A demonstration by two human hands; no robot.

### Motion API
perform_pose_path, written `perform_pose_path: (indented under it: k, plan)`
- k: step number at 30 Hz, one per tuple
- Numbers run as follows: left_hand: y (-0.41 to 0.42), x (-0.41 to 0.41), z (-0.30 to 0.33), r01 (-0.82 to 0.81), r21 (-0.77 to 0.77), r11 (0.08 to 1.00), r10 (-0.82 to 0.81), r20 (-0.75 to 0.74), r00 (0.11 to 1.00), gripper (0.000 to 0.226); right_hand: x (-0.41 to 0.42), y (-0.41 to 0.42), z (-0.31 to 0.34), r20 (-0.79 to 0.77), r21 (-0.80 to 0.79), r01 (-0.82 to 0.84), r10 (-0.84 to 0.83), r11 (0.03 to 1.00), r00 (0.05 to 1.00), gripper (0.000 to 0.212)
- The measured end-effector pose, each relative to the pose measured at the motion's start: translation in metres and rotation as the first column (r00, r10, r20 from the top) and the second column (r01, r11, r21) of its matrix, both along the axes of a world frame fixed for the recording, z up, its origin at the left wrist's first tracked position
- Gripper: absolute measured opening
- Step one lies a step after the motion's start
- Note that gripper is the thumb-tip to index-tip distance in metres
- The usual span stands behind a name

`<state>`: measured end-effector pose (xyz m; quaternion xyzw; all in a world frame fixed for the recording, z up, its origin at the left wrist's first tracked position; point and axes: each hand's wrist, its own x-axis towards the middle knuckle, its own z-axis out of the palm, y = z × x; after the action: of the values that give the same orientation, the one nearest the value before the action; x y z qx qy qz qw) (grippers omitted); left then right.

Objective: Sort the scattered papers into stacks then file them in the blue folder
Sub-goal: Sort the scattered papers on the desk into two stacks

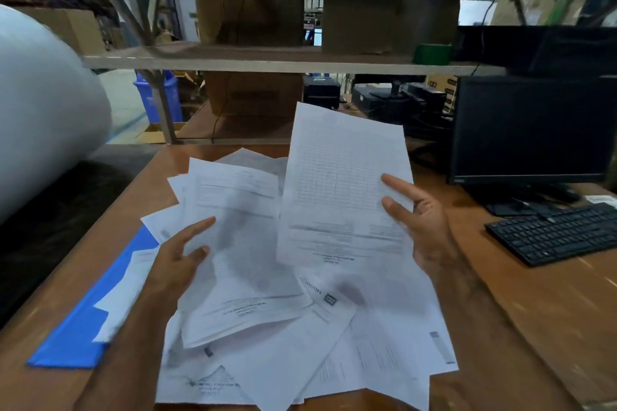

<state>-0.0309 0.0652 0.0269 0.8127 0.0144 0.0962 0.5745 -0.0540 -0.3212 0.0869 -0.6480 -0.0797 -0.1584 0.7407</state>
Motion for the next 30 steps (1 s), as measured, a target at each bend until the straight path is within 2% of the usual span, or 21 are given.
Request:
perform_pose_path:
  k: [4,9,11,12,13,14,15,16,17,18,20,23,24,25,26,29,30]
  plan:
    - [-0.012,-0.003,0.008,-0.002,-0.018,1.000,0.003,0.013,1.000,0.042,-0.001,0.008,0.012,-0.006,-0.004,-0.130,0.130,0.992,0.992,0.055]
    - [-0.007,0.000,0.009,0.012,-0.040,0.999,-0.011,0.025,1.000,0.043,0.003,0.014,0.010,-0.024,-0.110,-0.165,0.163,0.980,0.986,0.064]
    - [0.003,0.002,0.006,0.007,-0.051,0.999,-0.005,0.037,0.999,0.044,0.006,0.012,0.005,-0.027,-0.219,-0.116,0.113,0.969,0.993,0.061]
    - [0.007,0.002,0.005,-0.006,-0.065,0.998,0.008,0.034,0.999,0.045,0.011,0.008,0.002,-0.028,-0.342,-0.081,0.076,0.936,0.997,0.058]
    - [0.013,0.002,0.004,-0.025,-0.086,0.996,0.028,0.030,0.999,0.046,0.017,0.002,0.001,-0.054,-0.505,-0.078,0.059,0.859,0.997,0.055]
    - [0.018,0.003,0.003,-0.053,-0.100,0.994,0.056,0.025,0.998,0.048,0.025,-0.004,0.002,-0.130,-0.674,-0.135,0.063,0.726,0.990,0.054]
    - [0.023,0.003,0.002,-0.083,-0.105,0.991,0.086,0.024,0.996,0.049,0.035,-0.008,0.003,-0.244,-0.814,-0.248,0.077,0.525,0.967,0.049]
    - [0.028,0.002,0.002,-0.113,-0.102,0.988,0.115,0.020,0.993,0.049,0.045,-0.009,0.004,-0.367,-0.886,-0.371,0.070,0.278,0.928,0.043]
    - [0.030,0.001,0.002,-0.126,-0.104,0.987,0.129,0.017,0.992,0.049,0.053,-0.007,0.005,-0.466,-0.883,-0.467,0.031,0.046,0.884,0.039]
    - [0.030,-0.001,0.003,-0.132,-0.111,0.985,0.135,0.015,0.991,0.048,0.062,-0.003,0.006,-0.511,-0.853,-0.512,-0.040,-0.101,0.859,0.037]
    - [0.029,-0.006,0.006,-0.115,-0.127,0.985,0.119,0.027,0.993,0.045,0.072,0.016,0.002,-0.447,-0.847,-0.468,-0.138,-0.254,0.884,0.033]
    - [0.033,-0.011,0.005,-0.049,-0.162,0.986,0.058,0.051,0.997,0.044,0.077,0.050,-0.016,-0.144,-0.828,-0.203,-0.151,-0.523,0.978,0.025]
    - [0.037,-0.013,0.003,-0.012,-0.181,0.983,0.025,0.068,0.997,0.044,0.077,0.060,-0.025,-0.062,-0.819,-0.134,-0.146,-0.558,0.987,0.031]
    - [0.042,-0.015,0.001,0.023,-0.206,0.978,-0.005,0.086,0.996,0.044,0.077,0.069,-0.036,-0.036,-0.832,-0.121,-0.166,-0.541,0.985,0.045]
    - [0.047,-0.016,-0.001,0.044,-0.231,0.972,-0.021,0.101,0.995,0.045,0.077,0.077,-0.047,-0.078,-0.866,-0.175,-0.219,-0.468,0.973,0.054]
    - [0.057,-0.015,-0.003,0.085,-0.296,0.951,-0.047,0.136,0.990,0.046,0.070,0.102,-0.076,-0.372,-0.908,-0.413,-0.321,-0.069,0.871,0.072]
    - [0.060,-0.014,-0.003,0.094,-0.300,0.949,-0.055,0.136,0.989,0.047,0.065,0.107,-0.086,-0.415,-0.897,-0.442,-0.311,-0.019,0.855,0.078]
